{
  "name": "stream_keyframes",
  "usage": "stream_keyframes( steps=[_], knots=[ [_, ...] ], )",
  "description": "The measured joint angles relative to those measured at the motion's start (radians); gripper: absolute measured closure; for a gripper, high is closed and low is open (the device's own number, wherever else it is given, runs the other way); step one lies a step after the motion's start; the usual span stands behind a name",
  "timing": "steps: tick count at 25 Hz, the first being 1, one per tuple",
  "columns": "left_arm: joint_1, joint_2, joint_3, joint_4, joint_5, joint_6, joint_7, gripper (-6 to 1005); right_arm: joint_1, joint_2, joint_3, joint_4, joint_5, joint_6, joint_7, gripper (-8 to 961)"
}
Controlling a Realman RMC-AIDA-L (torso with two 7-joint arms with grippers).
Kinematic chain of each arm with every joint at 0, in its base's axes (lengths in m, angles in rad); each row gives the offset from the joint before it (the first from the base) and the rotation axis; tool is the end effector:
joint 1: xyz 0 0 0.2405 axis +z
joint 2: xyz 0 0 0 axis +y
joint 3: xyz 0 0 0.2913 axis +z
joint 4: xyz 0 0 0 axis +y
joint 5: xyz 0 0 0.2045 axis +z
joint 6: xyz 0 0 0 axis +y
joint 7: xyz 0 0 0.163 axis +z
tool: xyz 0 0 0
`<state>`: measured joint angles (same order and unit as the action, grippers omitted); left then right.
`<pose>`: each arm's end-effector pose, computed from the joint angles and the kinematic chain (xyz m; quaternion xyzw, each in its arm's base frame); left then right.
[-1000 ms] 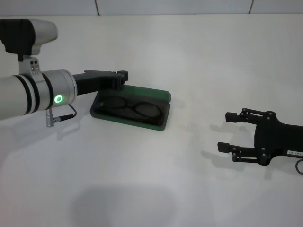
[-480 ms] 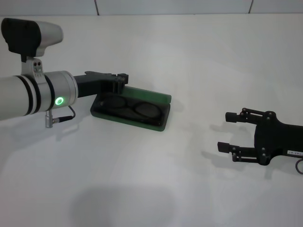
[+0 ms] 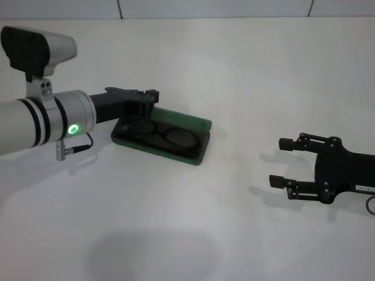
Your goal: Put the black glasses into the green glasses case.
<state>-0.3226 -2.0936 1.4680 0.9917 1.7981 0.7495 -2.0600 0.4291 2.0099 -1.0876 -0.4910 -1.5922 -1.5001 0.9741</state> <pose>-0.2791 0.3749 -0.0743 -0.8595 -0.3947 -0.1546 0.2854 0.2922 0.3129 -0.0538 -0.9510 0.0874 0.2635 0.1363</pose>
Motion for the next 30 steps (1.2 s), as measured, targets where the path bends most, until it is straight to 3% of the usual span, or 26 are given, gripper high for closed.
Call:
stream_keyframes(
  steps=[11,20,25,30],
  knots=[
    [0.008,-0.002,0.005,-0.025,-0.011,-0.014,0.067,911,0.008,0.001,0.0,0.0,0.0,0.008,0.001,186],
    [0.021,0.001,0.003,-0.012,-0.169,0.007,0.184,899,0.01,0.001,0.0,0.0,0.0,0.011,0.001,186],
    [0.021,0.007,-0.026,0.02,-0.213,0.079,0.198,892,0.011,0.0,0.0,0.0,0.0,0.012,0.01,185],
    [0.01,0.006,-0.154,-0.009,-0.274,0.275,0.3,884,0.018,0.0,0.001,0.0,0.0,0.012,0.012,186]
  ],
)
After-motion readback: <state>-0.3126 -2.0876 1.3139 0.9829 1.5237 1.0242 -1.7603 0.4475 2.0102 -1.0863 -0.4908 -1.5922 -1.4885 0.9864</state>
